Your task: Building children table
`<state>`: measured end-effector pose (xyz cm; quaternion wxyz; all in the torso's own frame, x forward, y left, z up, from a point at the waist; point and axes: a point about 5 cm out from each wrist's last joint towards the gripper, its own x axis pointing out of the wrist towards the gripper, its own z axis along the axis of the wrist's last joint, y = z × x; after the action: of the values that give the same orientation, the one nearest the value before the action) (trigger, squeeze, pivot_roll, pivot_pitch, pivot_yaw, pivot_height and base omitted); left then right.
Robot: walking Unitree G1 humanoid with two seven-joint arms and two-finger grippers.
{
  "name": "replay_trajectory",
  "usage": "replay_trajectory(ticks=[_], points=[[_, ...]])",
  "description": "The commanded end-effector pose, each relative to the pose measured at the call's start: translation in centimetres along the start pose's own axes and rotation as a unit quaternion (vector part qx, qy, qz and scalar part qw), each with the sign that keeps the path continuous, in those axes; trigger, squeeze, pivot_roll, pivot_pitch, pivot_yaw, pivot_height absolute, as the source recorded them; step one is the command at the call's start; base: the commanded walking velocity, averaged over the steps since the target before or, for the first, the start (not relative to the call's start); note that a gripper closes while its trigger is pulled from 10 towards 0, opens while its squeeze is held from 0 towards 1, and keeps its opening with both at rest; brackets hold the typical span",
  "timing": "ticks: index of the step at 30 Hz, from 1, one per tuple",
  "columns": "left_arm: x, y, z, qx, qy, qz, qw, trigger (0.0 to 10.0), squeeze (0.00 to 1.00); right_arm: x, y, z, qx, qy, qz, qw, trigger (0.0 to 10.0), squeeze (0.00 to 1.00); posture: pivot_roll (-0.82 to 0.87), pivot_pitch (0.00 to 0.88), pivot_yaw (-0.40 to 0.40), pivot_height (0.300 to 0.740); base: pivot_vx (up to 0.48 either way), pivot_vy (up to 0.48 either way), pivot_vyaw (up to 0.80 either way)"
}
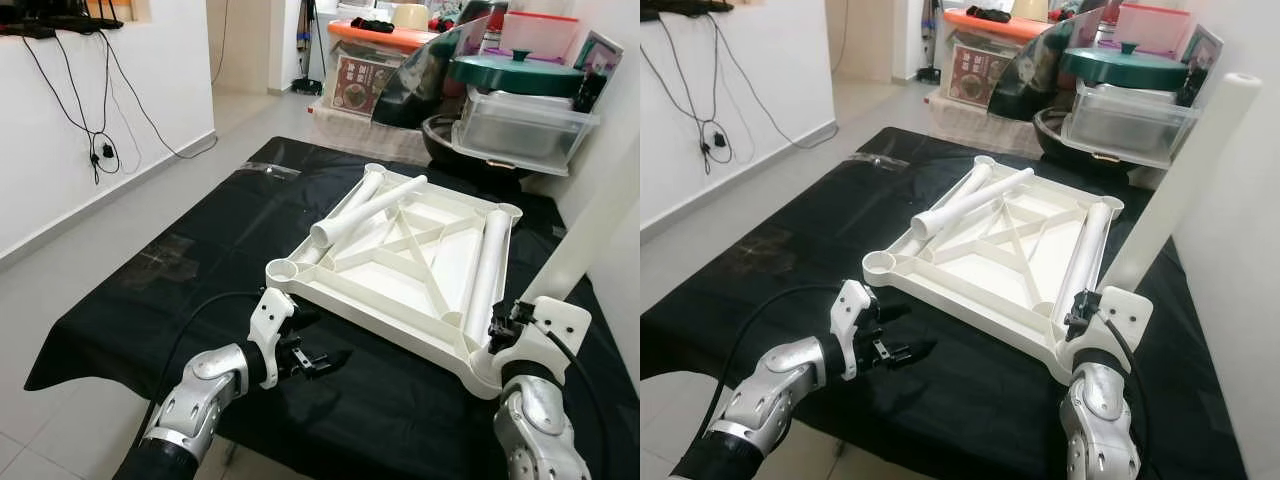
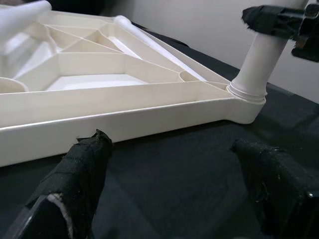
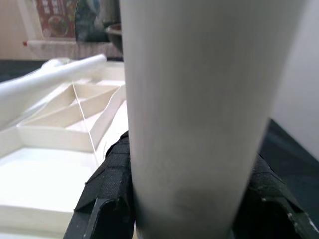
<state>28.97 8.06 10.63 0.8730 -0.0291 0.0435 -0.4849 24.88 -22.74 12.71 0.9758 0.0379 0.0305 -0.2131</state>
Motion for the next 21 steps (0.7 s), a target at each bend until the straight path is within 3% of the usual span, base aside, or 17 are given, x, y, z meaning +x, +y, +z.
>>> replay_trajectory(ticks=[1, 2, 3, 5, 6, 10, 11, 12, 13, 15, 16, 18, 19, 20, 21], points=[[0.2, -0.1, -0.4, -0.002, 0.008, -0.001, 1.0, 10.0, 0.0, 0.1, 0.9, -0.5, 0.034, 0.015, 0.048, 0.998, 10.0, 1.0, 0.1, 0.0, -0.106, 0.74, 0.0, 0.0, 0.0], [0.2, -0.1, -0.4, -0.002, 0.008, -0.001, 1.0, 10.0, 0.0, 0.2, 1.4, -0.2, 0.041, 0.013, 0.069, 0.997, 10.0, 1.0, 0.1, 0.0, -0.106, 0.74, 0.0, 0.0, 0.0], [0.2, 0.0, -0.4, -0.001, 0.008, -0.001, 1.0, 10.0, 0.0, 0.3, 2.4, 0.2, 0.05, 0.016, 0.116, 0.992, 10.0, 0.4, 0.1, 0.0, -0.106, 0.74, 0.0, 0.0, 0.0], [0.2, 0.1, -0.3, -0.001, 0.007, 0.001, 1.0, 10.0, 0.0, 0.3, 3.8, 0.8, 0.059, 0.018, 0.192, 0.98, 10.0, 0.4, 0.1, 0.0, -0.106, 0.74, 0.0, 0.0, 0.0], [0.2, 0.2, -0.3, 0.0, 0.007, 0.002, 1.0, 10.0, 0.0, 0.3, 4.1, 1.6, 0.063, 0.006, 0.229, 0.972, 10.0, 0.0, 0.1, 0.0, -0.104, 0.74, 0.0, 0.0, 0.0], [0.2, 0.1, -0.3, 0.001, 0.007, 0.001, 1.0, 10.0, 0.0, 0.1, 4.4, 3.6, 0.04, -0.037, 0.342, 0.938, 10.0, 0.0, 0.1, 0.0, -0.107, 0.74, 0.0, 0.0, 0.0], [0.2, 0.1, -0.3, 0.001, 0.007, 0.001, 1.0, 10.0, 0.0, 0.1, 4.4, 3.6, 0.04, -0.037, 0.342, 0.938, 10.0, 0.0, 0.1, 0.0, -0.107, 0.74, 0.0, 0.0, 0.0], [0.2, 0.2, -0.3, 0.001, 0.007, 0.002, 1.0, 10.0, 0.0, 0.1, 4.4, 4.2, 0.045, -0.045, 0.38, 0.923, 10.0, 0.0, 0.11, 0.0, -0.115, 0.74, 0.0, 0.0, 0.0], [0.2, 0.2, -0.3, 0.001, 0.007, 0.002, 1.0, 10.0, 0.0, 0.1, 4.4, 4.2, 0.045, -0.045, 0.38, 0.923, 10.0, 0.0, 0.11, 0.0, -0.115, 0.74, 0.0, 0.0, 0.0], [0.2, 0.2, -0.3, 0.001, 0.005, 0.004, 1.0, 10.0, 0.0, -0.1, 4.5, 4.4, 0.052, -0.048, 0.42, 0.905, 10.0, 0.0, 0.11, 0.0, -0.115, 0.74, 0.0, 0.0, 0.0], [0.3, 0.1, -0.3, 0.001, 0.004, 0.004, 1.0, 10.0, 0.0, -0.1, 4.7, 3.5, 0.074, -0.025, 0.457, 0.886, 10.0, 0.0, 0.11, 0.0, -0.117, 0.74, 0.0, 0.0, 0.0], [0.4, 0.1, -0.3, 0.001, 0.004, 0.004, 1.0, 10.0, 0.0, -0.1, 4.7, 3.3, 0.081, -0.018, 0.468, 0.88, 10.0, 0.0, 0.11, 0.0, -0.117, 0.74, 0.0, 0.0, 0.0], [0.4, 0.0, -0.4, 0.001, 0.005, 0.002, 1.0, 10.0, 0.0, 0.8, 4.8, 1.6, 0.064, 0.002, 0.455, 0.888, 3.4, 0.0, 0.12, 0.0, -0.121, 0.74, 0.0, 0.0, 0.0], [0.4, 0.1, -0.3, 0.002, 0.005, 0.003, 1.0, 10.0, 0.0, 1.1, 4.9, 1.0, 0.064, 0.011, 0.441, 0.895, 0.0, 0.0, 0.13, 0.0, -0.129, 0.74, 0.0, 0.0, 0.0], [0.4, 0.1, -0.3, 0.002, 0.004, 0.004, 1.0, 10.0, 0.0, 1.3, 5.0, 0.6, 0.066, 0.016, 0.435, 0.898, 0.0, 0.0, 0.13, 0.0, -0.131, 0.74, 0.0, 0.0, 0.0]])
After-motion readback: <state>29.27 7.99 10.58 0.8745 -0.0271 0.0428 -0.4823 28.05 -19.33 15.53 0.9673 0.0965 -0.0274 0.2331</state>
